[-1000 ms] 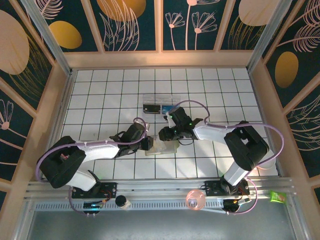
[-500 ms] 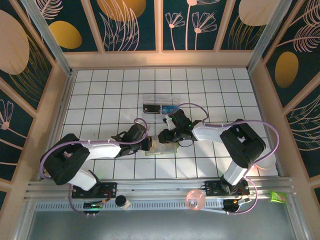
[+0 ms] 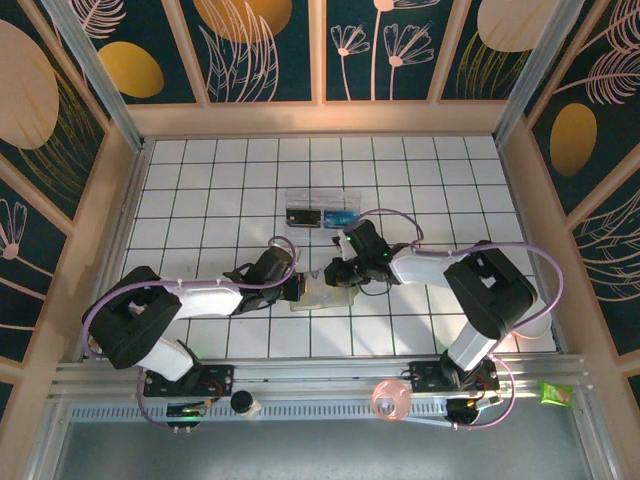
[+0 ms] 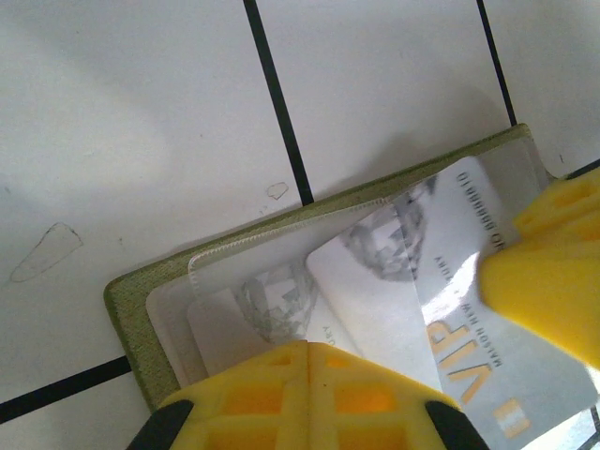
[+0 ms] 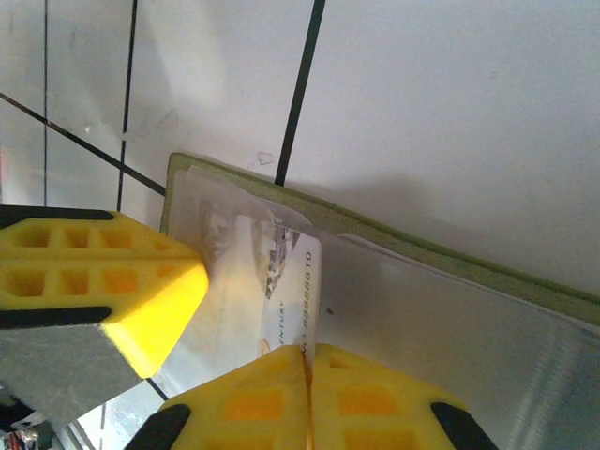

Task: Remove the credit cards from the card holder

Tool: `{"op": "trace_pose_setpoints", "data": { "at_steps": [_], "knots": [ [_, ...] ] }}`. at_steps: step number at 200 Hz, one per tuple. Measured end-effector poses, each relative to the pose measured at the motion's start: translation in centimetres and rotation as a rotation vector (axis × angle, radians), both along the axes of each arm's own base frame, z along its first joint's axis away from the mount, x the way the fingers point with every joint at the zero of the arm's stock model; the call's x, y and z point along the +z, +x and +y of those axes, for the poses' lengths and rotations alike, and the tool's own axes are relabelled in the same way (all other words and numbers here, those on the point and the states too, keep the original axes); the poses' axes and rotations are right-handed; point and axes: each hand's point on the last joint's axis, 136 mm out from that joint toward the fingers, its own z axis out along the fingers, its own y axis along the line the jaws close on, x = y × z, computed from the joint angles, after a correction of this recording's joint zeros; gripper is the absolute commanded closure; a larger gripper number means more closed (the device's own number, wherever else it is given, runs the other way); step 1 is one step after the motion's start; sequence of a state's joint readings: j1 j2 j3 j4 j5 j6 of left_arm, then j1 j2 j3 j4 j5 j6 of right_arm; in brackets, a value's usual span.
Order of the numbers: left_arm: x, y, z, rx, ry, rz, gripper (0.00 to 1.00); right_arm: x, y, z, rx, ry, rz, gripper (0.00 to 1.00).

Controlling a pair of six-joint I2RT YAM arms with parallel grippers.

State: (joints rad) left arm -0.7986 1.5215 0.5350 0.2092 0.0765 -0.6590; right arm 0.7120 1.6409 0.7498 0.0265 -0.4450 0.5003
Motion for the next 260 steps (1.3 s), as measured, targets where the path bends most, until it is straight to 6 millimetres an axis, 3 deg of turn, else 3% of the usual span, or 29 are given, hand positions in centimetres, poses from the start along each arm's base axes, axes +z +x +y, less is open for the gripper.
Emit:
{"op": "trace_pose_setpoints", "data": {
  "at_steps": [42,88,109,125,152,173,211,260],
  "knots": [
    [0.0,0.0,0.0,0.0,-0.001,-0.001,0.95,1.1,0.1,-1.7,-0.053,0.01,-0.035,1.0],
    [1.2,0.1,0.1,0.002,-0.033,-0.013,0.77,2.9,0.1,-2.9,-0.077,0.042,-0.115,1.0],
    [3.4,0.8,0.5,0.017,-0.1,-0.054,0.65,4.6,0.1,-3.0,-0.076,0.091,-0.174,1.0],
    [6.3,1.6,0.8,0.023,-0.194,-0.113,0.54,6.5,0.3,-2.7,-0.073,0.146,-0.235,1.0],
    [10.8,2.4,0.6,0.002,-0.379,-0.204,0.45,10.0,0.5,-2.1,-0.061,0.266,-0.337,1.0],
    [12.9,2.3,0.6,-0.02,-0.519,-0.238,0.37,12.6,0.4,-1.8,-0.059,0.368,-0.402,1.0],
    [15.1,1.1,0.4,-0.071,-0.7,-0.258,0.38,16.0,0.1,-1.4,-0.068,0.544,-0.458,1.0],
    [18.8,-0.2,-0.1,-0.145,-0.855,-0.311,0.54,19.6,0.0,-1.0,-0.09,0.738,-0.479,1.0]
  ]
}}
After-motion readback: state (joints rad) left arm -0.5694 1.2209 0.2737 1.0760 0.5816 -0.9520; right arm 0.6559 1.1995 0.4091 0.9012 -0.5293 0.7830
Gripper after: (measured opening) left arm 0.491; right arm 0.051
